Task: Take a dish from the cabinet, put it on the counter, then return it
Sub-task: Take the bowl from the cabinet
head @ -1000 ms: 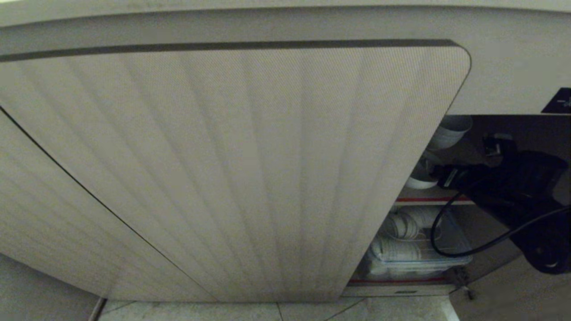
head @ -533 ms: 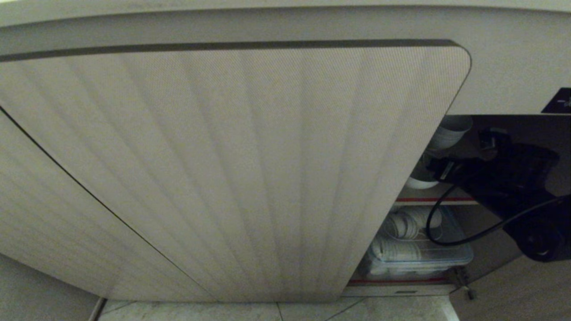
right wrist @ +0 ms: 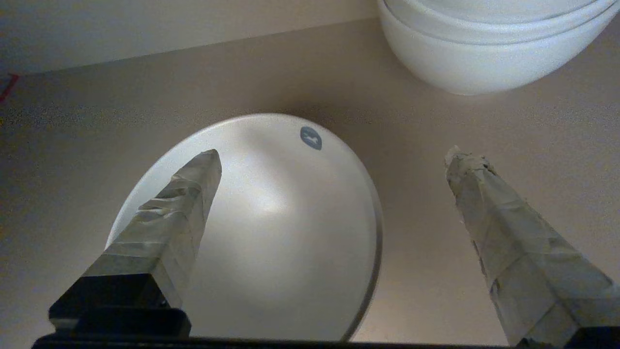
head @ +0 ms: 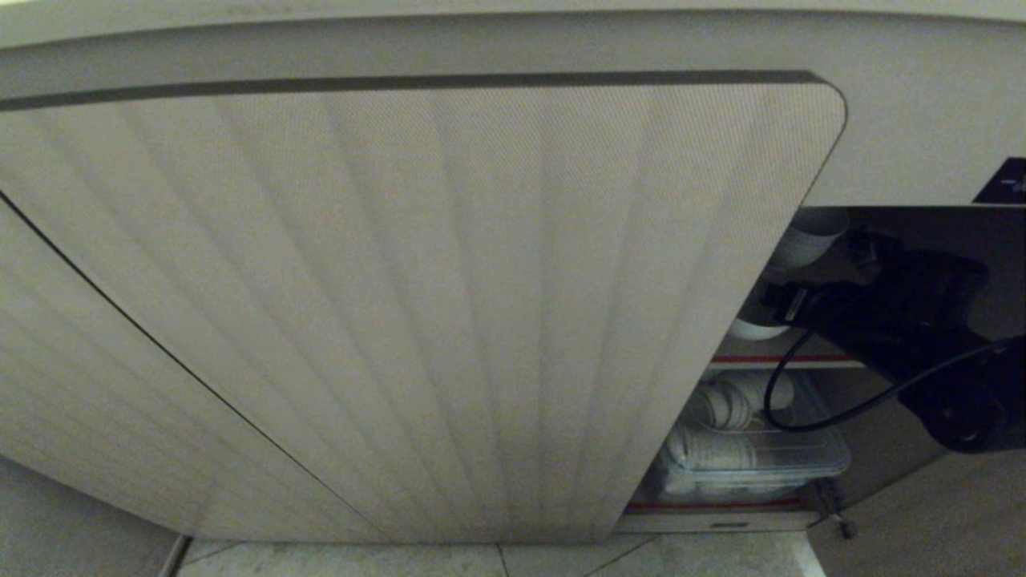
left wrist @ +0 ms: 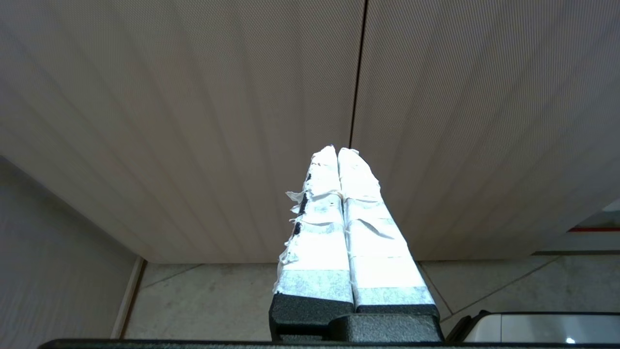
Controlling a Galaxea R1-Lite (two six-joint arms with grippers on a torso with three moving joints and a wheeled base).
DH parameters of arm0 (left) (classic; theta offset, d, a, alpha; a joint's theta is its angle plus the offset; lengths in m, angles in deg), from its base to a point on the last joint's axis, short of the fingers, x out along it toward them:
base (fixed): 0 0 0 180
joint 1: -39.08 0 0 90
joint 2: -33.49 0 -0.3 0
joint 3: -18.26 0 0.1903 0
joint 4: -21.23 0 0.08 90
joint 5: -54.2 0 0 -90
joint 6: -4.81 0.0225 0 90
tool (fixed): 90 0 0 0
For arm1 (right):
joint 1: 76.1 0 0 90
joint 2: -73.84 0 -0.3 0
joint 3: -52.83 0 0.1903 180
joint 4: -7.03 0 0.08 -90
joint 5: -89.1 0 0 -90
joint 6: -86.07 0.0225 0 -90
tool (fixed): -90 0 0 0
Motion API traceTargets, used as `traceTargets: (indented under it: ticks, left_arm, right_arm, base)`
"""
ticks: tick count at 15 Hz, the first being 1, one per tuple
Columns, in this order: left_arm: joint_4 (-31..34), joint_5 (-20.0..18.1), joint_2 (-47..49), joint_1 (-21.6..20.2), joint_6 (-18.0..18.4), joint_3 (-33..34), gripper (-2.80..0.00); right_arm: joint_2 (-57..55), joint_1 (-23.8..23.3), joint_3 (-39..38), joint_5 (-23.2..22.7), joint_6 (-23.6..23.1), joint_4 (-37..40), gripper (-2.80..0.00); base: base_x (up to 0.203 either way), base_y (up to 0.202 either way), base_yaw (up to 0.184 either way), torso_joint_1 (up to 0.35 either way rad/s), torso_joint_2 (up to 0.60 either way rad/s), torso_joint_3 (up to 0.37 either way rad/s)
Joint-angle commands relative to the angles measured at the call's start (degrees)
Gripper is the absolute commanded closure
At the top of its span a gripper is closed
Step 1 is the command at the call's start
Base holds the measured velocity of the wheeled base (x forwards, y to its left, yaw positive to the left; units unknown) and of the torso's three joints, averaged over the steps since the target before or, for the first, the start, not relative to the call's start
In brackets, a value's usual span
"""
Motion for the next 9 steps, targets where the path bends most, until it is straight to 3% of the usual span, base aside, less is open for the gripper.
traceTargets:
  ticks: [1,9]
  left_arm:
    - [-0.01,0.0,-0.02,0.0,-0.01,0.0,0.0]
    - [-0.01,0.0,-0.02,0.0,-0.01,0.0,0.0]
  right_arm:
    - [0.03,0.07,0.23,-0.05,0.17,0.55,-2.8]
    - [-0.06,0.04,1.99,0.04,0.17,7.98,-2.8]
  base:
    - [0.0,0.0,0.0,0.0,0.0,0.0]
    - [0.0,0.0,0.0,0.0,0.0,0.0]
